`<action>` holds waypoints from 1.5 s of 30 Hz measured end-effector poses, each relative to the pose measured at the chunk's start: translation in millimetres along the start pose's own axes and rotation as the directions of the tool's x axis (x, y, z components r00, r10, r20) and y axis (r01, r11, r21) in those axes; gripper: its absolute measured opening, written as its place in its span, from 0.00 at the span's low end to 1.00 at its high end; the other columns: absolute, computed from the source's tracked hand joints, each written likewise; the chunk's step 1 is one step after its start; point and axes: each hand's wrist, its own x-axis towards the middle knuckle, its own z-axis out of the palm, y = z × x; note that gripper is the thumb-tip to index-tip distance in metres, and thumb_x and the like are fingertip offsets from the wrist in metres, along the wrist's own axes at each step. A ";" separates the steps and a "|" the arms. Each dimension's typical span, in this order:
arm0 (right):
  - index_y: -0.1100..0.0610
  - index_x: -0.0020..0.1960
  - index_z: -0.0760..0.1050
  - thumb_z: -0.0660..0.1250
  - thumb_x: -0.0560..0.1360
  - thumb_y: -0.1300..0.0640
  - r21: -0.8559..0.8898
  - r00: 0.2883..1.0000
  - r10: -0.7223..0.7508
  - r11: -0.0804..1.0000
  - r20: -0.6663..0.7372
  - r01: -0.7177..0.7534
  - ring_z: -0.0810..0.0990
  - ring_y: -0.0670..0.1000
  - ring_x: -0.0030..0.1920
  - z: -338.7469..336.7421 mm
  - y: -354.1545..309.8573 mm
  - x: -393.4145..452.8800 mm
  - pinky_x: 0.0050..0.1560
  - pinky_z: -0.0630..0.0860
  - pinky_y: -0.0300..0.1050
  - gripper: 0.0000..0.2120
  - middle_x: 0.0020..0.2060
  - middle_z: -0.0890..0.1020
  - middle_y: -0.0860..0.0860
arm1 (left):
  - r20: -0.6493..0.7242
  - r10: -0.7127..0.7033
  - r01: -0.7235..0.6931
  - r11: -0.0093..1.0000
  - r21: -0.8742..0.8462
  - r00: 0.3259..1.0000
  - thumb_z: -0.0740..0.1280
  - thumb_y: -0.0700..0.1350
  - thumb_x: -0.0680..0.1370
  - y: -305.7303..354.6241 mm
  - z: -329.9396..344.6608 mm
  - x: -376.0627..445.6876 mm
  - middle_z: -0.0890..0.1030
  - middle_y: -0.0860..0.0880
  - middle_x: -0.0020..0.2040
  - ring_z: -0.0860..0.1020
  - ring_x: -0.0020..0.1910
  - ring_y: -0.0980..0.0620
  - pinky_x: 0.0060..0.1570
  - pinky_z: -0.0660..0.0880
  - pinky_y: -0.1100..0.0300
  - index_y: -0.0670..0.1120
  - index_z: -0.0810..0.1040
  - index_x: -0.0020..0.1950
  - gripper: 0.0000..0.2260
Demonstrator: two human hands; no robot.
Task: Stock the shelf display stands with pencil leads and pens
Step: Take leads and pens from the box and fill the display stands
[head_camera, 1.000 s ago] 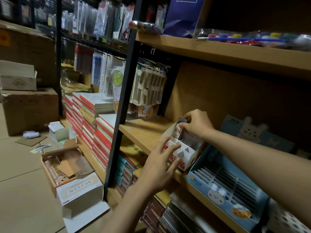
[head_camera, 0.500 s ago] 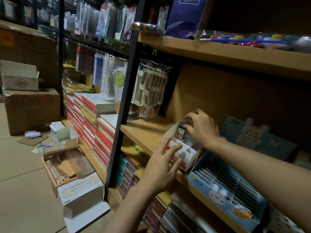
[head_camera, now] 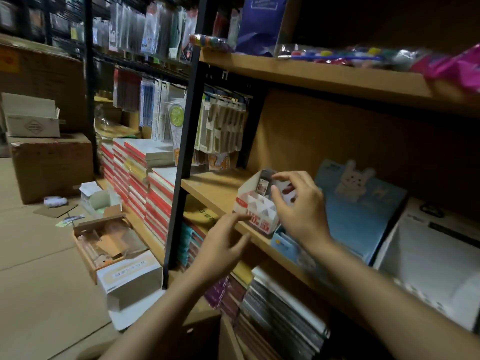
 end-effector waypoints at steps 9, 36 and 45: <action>0.53 0.49 0.80 0.69 0.75 0.59 0.275 0.867 0.202 0.894 0.456 -0.353 0.79 0.44 0.46 65.0 -19.6 -255.3 0.46 0.77 0.39 0.04 0.45 0.81 0.47 | 0.065 -0.684 0.676 0.729 0.106 0.727 0.74 0.43 0.73 -90.3 18.9 -200.9 0.83 0.48 0.47 0.80 0.45 0.53 0.51 0.76 0.57 0.44 0.81 0.51 0.08; 0.52 0.65 0.74 0.76 0.70 0.58 -0.245 0.201 0.408 0.803 0.891 -0.544 0.77 0.54 0.58 197.0 46.8 -415.2 0.60 0.76 0.53 0.25 0.60 0.74 0.52 | -0.218 -0.899 0.923 0.352 0.157 0.380 0.79 0.47 0.67 -206.0 113.7 -337.4 0.82 0.54 0.41 0.79 0.38 0.58 0.34 0.70 0.69 0.49 0.81 0.46 0.12; 0.55 0.54 0.75 0.72 0.73 0.64 -0.261 0.210 0.608 0.592 0.765 -0.762 0.81 0.51 0.41 180.9 51.6 -406.9 0.43 0.80 0.49 0.12 0.40 0.82 0.51 | -0.304 -0.863 0.895 0.305 0.326 0.404 0.71 0.47 0.74 -198.3 111.1 -331.3 0.84 0.50 0.44 0.81 0.40 0.51 0.37 0.75 0.62 0.51 0.82 0.49 0.05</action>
